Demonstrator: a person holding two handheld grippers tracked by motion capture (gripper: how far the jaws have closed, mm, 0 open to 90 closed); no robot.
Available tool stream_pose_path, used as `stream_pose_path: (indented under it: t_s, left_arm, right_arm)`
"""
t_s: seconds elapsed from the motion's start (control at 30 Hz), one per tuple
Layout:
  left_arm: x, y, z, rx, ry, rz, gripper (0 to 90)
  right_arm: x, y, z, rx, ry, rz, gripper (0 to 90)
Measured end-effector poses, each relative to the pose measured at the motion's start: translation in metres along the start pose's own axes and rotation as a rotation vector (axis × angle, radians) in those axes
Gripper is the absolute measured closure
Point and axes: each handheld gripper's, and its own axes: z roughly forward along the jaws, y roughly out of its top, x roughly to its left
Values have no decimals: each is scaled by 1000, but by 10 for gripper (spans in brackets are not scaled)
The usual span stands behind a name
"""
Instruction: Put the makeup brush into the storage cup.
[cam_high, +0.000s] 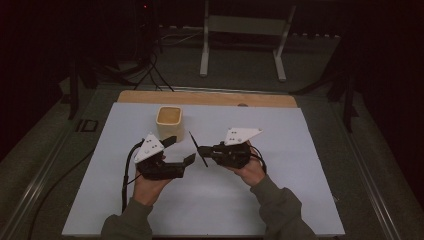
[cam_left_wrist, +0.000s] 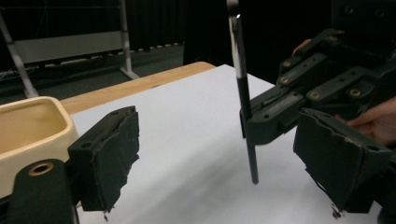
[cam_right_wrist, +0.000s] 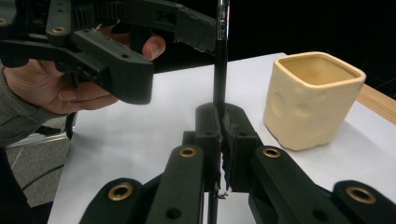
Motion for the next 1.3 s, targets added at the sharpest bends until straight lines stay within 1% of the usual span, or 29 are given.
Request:
stream_pose_path:
  t_s: [0.17, 0.27, 0.3, 0.37, 0.4, 0.43, 0.47, 0.5, 0.53, 0.6, 0.63, 0.67, 0.7, 0.73, 0.77, 0.8, 0.83, 0.87, 0.97, 1.03, 1.1, 1.23, 1.27, 1.3]
  left_arm:
    - [-2, 2, 3, -7, 5, -13, 197]
    - [-3, 3, 4, -13, -2, -12, 247]
    - [-3, 3, 5, -18, -13, -17, 278]
    - [-4, 4, 6, -22, -40, -23, 390]
    - [-4, 4, 6, -22, -40, -23, 432]
    - [-4, 4, 7, -21, -51, -24, 432]
    - [-4, 4, 8, -15, -62, -24, 475]
    - [-5, 4, 10, -14, -66, -27, 562]
    - [-5, 4, 11, -16, -78, -33, 562]
    - [-5, 4, 13, -18, -97, -48, 672]
    - [-5, 4, 13, -15, -99, -51, 771]
    - [-5, 4, 14, -13, -92, -52, 817]
    - [-4, 5, 15, -10, -98, -71, 842]
    - [-4, 5, 15, -10, -98, -71, 853]
    - [-4, 5, 16, -10, -105, -80, 853]
    - [-4, 5, 16, -7, -98, -73, 857]
    - [-4, 5, 16, -7, -98, -73, 858]
    - [-6, 5, 16, -5, -96, -70, 859]
    - [-6, 6, 17, 3, -85, -63, 860]
    - [-6, 6, 17, 9, -75, -63, 860]
    - [-5, 6, 17, 13, -71, -65, 859]
    - [-5, 6, 17, 11, -68, -67, 860]
    - [-5, 7, 16, 11, -63, -64, 860]
    - [-4, 7, 16, 11, -60, -65, 859]
  right_arm:
    - [1, 0, 3, 1, 9, -5, 859]
    - [2, 0, 4, 0, 15, -2, 858]
    - [3, 0, 4, -1, 15, -3, 858]
    - [3, 0, 5, -1, 18, -4, 859]
    - [3, 0, 5, 0, 19, -6, 859]
    - [3, 0, 5, 0, 19, -6, 859]
    - [4, 1, 5, 1, 20, -7, 859]
    - [4, 0, 6, 4, 22, -8, 859]
    - [4, 0, 6, 4, 22, -8, 859]
    - [5, 0, 7, 6, 23, -11, 859]
    - [5, 0, 7, 6, 25, -11, 858]
    - [5, 0, 7, 7, 29, -12, 858]
    - [5, 0, 7, 10, 28, -15, 856]
    - [5, 0, 7, 10, 28, -15, 856]
    - [5, 0, 7, 13, 23, -18, 849]
    - [5, 0, 8, 16, 19, -20, 835]
    - [5, 0, 8, 14, 22, -19, 717]
    - [5, -1, 9, 13, 25, -9, 512]
    - [6, -2, 12, 30, 9, -3, 303]
    - [6, -3, 14, 37, 13, 3, 221]
    - [7, -3, 15, 44, -1, 7, 142]
    - [7, -4, 15, 45, -6, 8, 133]
    - [6, -4, 14, 43, -9, 6, 112]
    - [6, -3, 14, 42, -10, 6, 112]
